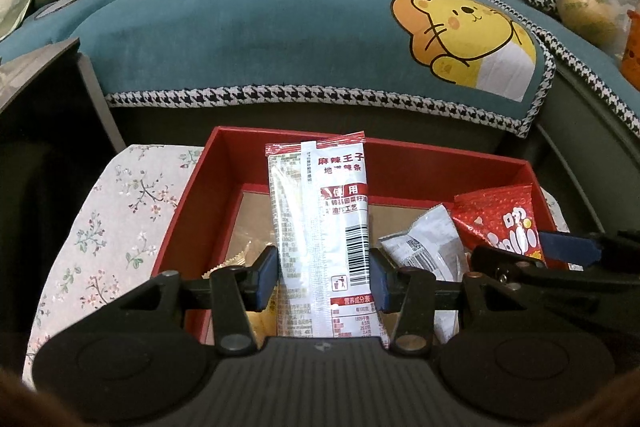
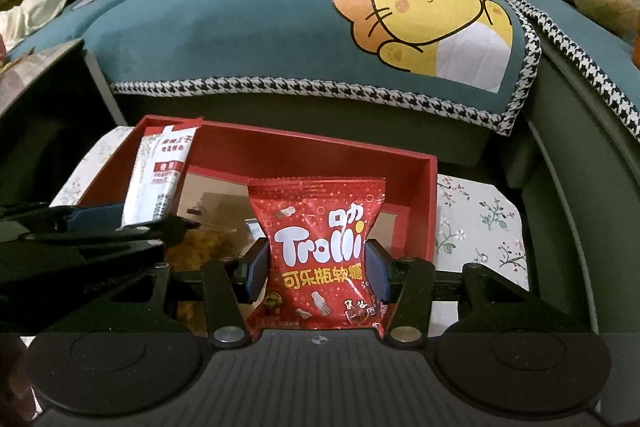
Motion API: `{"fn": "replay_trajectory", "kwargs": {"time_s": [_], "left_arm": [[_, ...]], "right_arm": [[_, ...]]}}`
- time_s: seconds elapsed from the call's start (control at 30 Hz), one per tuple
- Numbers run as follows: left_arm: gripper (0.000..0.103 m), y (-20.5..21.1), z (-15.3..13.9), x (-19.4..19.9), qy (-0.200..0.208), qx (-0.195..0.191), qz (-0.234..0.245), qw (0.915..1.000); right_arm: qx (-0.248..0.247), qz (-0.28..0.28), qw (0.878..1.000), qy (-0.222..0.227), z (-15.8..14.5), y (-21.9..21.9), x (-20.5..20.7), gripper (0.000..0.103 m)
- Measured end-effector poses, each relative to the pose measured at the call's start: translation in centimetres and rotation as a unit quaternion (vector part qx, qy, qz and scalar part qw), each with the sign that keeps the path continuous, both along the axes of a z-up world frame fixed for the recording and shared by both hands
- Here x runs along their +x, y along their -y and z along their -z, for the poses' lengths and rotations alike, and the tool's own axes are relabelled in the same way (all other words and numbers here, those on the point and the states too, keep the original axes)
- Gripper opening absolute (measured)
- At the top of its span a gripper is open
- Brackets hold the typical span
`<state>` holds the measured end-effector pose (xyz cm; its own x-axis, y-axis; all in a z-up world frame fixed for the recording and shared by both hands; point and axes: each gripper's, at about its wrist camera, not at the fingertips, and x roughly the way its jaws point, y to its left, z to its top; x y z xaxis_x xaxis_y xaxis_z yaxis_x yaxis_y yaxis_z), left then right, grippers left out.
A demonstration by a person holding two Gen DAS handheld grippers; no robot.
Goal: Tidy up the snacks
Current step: 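Lower both packets into the red box and open both tools, then withdraw both tools from the box toward the remaining snacks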
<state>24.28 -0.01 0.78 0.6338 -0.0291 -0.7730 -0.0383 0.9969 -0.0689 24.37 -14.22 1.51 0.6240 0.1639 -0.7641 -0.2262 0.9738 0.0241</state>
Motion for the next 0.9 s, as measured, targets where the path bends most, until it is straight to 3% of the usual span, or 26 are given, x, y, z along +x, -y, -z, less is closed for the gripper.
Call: {"fn": "replay_trajectory", "kwargs": {"time_s": [0.43,0.9], "left_arm": [[0.098,-0.2,-1.8,-1.3,0.026,0.006,-0.003,0.9996],[0.103,-1.7,-4.6,-5.1,0.05,-0.011,-0.004,0.9987]], "right_arm": [[-0.019,0.005,0.999,0.026,-1.1,0.1,-0.6,0.076],[-0.037,-0.001,0.998,0.045,-4.1,-0.3,-3.2,0.079]]}}
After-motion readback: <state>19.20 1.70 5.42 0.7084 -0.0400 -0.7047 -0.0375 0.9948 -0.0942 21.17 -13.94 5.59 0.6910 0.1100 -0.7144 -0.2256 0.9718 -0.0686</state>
